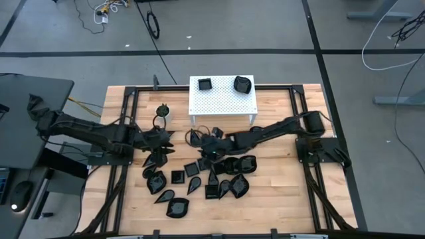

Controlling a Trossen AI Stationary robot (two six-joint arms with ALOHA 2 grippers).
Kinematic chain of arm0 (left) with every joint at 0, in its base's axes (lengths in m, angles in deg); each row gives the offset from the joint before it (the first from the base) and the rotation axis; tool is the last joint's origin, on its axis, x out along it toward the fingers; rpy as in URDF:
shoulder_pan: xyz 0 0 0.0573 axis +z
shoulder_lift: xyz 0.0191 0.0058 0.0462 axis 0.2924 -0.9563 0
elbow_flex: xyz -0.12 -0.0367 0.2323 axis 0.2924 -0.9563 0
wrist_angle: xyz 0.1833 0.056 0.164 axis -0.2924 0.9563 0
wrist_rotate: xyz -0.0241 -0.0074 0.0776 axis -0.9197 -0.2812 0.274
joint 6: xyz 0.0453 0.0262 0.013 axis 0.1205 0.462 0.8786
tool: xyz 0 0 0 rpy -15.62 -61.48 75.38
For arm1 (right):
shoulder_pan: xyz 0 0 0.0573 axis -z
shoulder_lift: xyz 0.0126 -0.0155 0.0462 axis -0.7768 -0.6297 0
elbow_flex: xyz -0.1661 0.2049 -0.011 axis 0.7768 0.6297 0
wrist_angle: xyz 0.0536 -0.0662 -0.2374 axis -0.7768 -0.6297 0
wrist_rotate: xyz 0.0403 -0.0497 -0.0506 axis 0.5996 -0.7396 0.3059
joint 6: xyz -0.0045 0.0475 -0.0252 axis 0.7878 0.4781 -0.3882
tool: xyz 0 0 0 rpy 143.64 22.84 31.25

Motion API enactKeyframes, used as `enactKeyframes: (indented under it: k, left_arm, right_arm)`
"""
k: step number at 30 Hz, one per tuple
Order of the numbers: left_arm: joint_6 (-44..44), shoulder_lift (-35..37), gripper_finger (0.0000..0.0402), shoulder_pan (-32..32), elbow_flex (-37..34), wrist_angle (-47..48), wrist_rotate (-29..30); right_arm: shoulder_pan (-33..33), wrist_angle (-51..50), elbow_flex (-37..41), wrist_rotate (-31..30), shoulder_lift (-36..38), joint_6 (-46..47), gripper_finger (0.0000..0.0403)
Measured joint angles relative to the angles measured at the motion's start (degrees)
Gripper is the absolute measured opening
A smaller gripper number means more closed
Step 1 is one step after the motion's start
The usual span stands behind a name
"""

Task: Pick & Place Mini shaped plates
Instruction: Put the black plate on the shelf

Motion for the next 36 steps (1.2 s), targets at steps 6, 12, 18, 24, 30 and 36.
enactKeyframes:
  k: [6, 12, 18, 24, 30, 36]
  left_arm:
    - [0.1, 0.0, 0.0124, -0.4, -0.5, -1.0, 3.8]
    - [1.1, 0.0, 0.0124, -0.7, -0.5, -2.2, 8.3]
    - [1.1, 0.0, 0.0124, -2.0, -0.5, -4.1, 8.0]
    - [1.1, 0.0, 0.0124, -4.2, -0.5, -4.9, 7.9]
    - [1.1, 0.0, 0.0124, -6.0, -0.5, -5.7, 8.9]
    - [0.8, 0.0, 0.0124, -7.7, -0.5, -6.2, 8.9]
  right_arm:
    - [2.9, -0.1, -1.7, -2.0, -5.4, 7.9, 0.0155]
    - [4.2, 1.1, -1.7, -2.9, -8.8, 11.0, 0.0153]
    - [4.2, 2.4, -1.7, -7.3, -9.8, 14.6, 0.0153]
    - [4.2, 3.0, -1.7, -8.1, -9.8, 17.0, 0.0153]
    - [4.2, 3.1, -1.7, -8.2, -9.8, 18.5, 0.0153]
    - [4.4, 3.1, -1.7, -7.8, -9.8, 18.5, 0.0152]
